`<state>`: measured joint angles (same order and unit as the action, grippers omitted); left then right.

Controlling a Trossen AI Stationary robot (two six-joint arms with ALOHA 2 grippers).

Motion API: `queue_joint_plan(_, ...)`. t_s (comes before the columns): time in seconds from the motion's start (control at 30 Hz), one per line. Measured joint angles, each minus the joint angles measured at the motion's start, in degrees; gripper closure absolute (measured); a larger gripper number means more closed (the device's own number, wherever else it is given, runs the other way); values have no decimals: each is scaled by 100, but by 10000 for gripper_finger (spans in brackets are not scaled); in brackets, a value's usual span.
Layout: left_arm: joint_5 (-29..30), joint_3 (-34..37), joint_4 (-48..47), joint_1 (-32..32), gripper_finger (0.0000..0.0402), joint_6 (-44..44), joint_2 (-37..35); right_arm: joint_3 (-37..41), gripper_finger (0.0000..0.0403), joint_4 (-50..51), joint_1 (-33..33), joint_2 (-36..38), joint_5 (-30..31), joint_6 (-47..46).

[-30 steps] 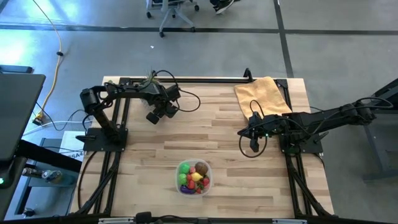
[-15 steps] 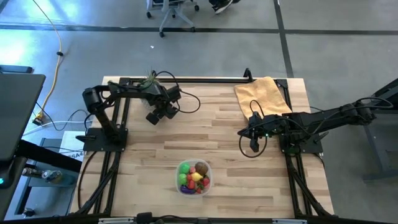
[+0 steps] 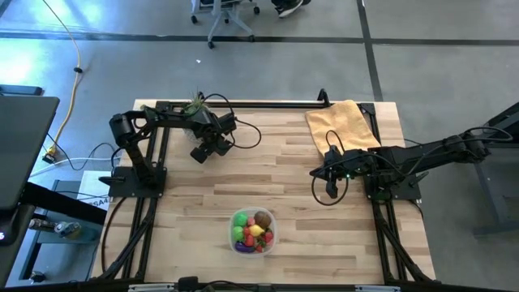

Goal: Pick and placing Produce into tupperware
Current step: Put the red cherry into the transparent bin

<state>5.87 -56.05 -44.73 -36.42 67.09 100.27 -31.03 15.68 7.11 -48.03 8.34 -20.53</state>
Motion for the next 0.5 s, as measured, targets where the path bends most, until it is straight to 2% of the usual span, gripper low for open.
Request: queue_joint_plan(0.5, 40, 0, -31, 0, 268, 15, 0, 0, 402, 0, -1, 2, -4, 0)
